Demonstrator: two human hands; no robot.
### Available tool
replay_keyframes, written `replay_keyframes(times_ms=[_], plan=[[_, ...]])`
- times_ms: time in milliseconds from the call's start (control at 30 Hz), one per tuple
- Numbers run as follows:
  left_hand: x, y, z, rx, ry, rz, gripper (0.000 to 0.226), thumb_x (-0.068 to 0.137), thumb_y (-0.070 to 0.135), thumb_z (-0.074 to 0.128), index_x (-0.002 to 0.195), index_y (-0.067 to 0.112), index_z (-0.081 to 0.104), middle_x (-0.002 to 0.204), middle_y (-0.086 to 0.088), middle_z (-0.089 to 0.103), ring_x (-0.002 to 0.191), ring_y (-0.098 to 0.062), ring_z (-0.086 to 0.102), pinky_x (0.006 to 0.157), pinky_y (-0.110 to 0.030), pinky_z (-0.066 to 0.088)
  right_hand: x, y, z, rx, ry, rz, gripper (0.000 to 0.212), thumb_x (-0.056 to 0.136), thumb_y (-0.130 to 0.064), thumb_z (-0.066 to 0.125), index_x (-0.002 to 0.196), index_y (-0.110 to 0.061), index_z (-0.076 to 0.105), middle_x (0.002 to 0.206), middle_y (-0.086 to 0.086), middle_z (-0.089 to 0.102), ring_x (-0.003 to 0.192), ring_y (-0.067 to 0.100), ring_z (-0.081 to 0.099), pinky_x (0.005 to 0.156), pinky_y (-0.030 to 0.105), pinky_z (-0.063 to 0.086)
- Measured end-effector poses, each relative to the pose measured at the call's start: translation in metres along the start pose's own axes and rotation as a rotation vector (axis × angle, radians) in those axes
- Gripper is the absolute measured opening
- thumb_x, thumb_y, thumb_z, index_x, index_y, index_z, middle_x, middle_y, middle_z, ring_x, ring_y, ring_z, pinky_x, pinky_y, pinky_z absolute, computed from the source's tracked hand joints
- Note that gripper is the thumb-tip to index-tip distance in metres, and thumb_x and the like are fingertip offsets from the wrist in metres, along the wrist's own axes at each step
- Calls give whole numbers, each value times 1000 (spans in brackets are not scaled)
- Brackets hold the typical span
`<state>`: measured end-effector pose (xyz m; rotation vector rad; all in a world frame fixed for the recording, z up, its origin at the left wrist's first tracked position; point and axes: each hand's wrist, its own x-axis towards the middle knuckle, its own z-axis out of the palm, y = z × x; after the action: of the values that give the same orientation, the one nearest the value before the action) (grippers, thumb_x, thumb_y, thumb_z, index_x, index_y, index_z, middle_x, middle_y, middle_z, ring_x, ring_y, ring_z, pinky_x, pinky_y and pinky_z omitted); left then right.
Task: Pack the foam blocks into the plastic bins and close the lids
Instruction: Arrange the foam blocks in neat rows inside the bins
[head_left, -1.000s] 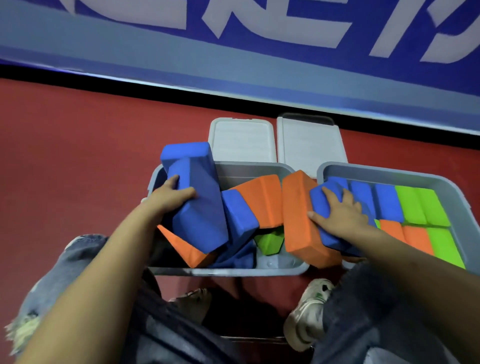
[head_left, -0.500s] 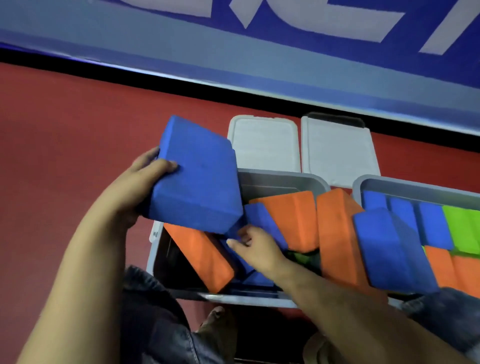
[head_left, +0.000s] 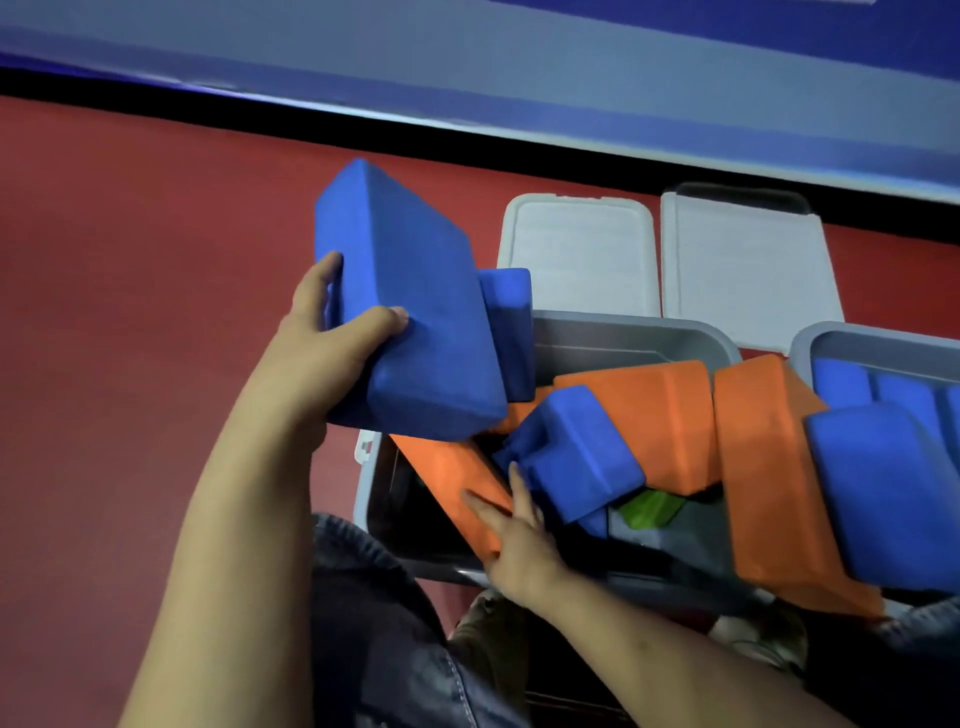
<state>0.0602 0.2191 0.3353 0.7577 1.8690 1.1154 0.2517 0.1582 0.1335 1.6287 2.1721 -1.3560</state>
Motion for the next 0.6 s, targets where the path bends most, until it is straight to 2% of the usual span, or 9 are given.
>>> replay_keyframes(times_ms=[67, 100, 167, 233, 300, 433, 600], plan=[[-1, 1, 1, 75, 3, 30, 73, 79, 34, 70, 138, 54, 32, 140, 11, 36, 114, -17, 51, 70, -23, 40, 4, -3, 3, -4, -23, 23, 73, 81, -16, 61, 136, -56, 34, 149, -14, -34, 145, 25, 3, 116, 36, 24], [-2, 1, 3, 107, -4, 35, 72, 79, 34, 70, 138, 54, 33, 140, 11, 35, 114, -17, 50, 70, -23, 40, 4, -3, 5, -29, -33, 23, 73, 80, -23, 63, 137, -56, 31, 149, -12, -36, 144, 26, 1, 115, 38, 26], [-2, 0, 7, 157, -11, 33, 70, 79, 34, 70, 138, 52, 35, 140, 10, 35, 112, -15, 48, 74, -24, 39, 2, 3, 2, -135, -69, 5, 86, 76, -40, 70, 140, -59, 15, 149, -5, -39, 144, 28, -2, 112, 47, 29], [-2, -1, 9, 196, -9, 34, 69, 79, 33, 71, 138, 49, 37, 141, 8, 35, 110, -14, 46, 81, -28, 38, 1, 9, -8, -251, -88, 19, 98, 73, -46, 73, 139, -62, 3, 151, 0, -34, 142, 30, 6, 109, 51, 32], [-2, 0, 10, 235, -12, 48, 69, 80, 32, 70, 139, 47, 37, 141, 7, 34, 106, -14, 44, 84, -30, 37, 5, 12, -19, -283, -86, 56, 97, 75, -43, 72, 140, -60, 2, 155, 4, -20, 138, 34, 18, 109, 47, 32], [-8, 4, 5, 262, 21, 68, 64, 83, 30, 67, 138, 46, 39, 141, 6, 30, 101, -12, 39, 83, -28, 34, 7, 15, -36, -181, 23, 14, 82, 77, -40, 68, 141, -52, 20, 143, 5, 18, 125, 34, 34, 108, 38, 35], [-19, -1, -18, 314, 99, 47, 57, 82, 30, 68, 132, 44, 45, 147, 3, 22, 107, -14, 38, 86, -29, 33, -4, 8, -66, 90, 352, 57, 80, 61, -55, 58, 138, -41, 42, 124, 6, 48, 118, 28, 47, 104, 36, 39]])
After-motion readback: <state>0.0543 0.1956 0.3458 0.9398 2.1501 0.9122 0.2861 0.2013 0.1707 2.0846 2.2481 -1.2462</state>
